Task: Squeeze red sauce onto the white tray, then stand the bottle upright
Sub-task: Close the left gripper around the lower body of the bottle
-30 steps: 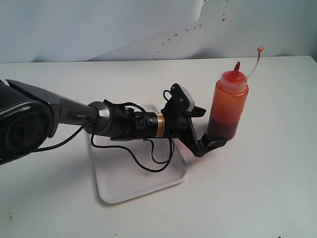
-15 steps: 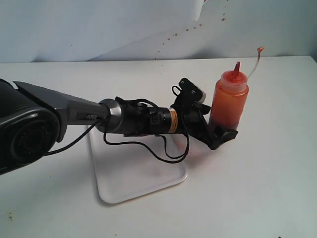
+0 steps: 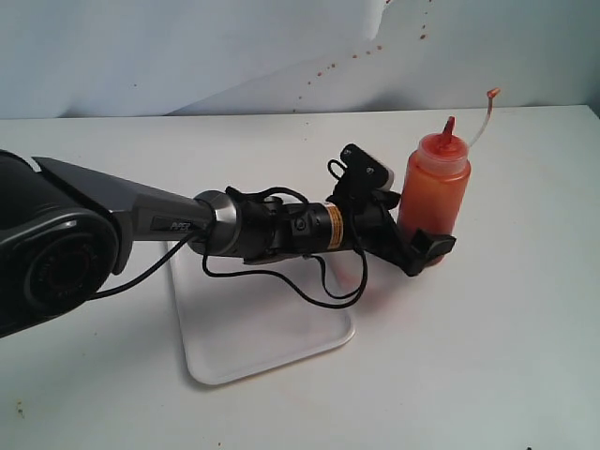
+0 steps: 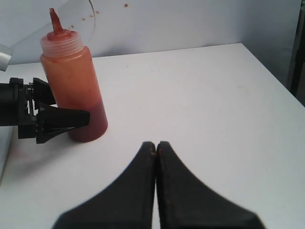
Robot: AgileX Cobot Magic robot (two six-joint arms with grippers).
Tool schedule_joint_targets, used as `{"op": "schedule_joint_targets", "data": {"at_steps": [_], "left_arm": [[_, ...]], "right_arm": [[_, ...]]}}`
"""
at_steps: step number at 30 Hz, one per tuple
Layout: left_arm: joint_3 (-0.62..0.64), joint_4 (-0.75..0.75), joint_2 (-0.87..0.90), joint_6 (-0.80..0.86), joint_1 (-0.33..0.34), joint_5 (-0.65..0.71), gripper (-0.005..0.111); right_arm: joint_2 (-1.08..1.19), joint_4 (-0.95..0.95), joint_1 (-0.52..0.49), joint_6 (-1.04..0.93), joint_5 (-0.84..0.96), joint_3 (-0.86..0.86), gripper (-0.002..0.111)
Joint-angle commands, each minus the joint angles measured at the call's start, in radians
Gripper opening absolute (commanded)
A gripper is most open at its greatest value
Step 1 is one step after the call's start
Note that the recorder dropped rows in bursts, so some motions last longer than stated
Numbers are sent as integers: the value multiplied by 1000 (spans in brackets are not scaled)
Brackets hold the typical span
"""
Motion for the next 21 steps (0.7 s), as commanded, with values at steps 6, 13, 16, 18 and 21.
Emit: {"op": "schedule_joint_targets", "data": {"at_steps": [6,13,16,18,21], "left_arm": [[-3,-61,-1,61,-5,3,104],[-47,-61,58,48,-10,3,104],[-96,-61,84,28,-22,12,104],[-122,-61,96,28,-28,25,104],[-154,-61,108,28,-33,53,104]], "right_arm": [[-4,5,-1,-1,-1,4,0],[-4,5,-1,-1,-1,4,0],[-4,5,-1,-1,-1,4,0],[-4,5,-1,-1,-1,4,0],[-4,5,-1,-1,-1,4,0]]}}
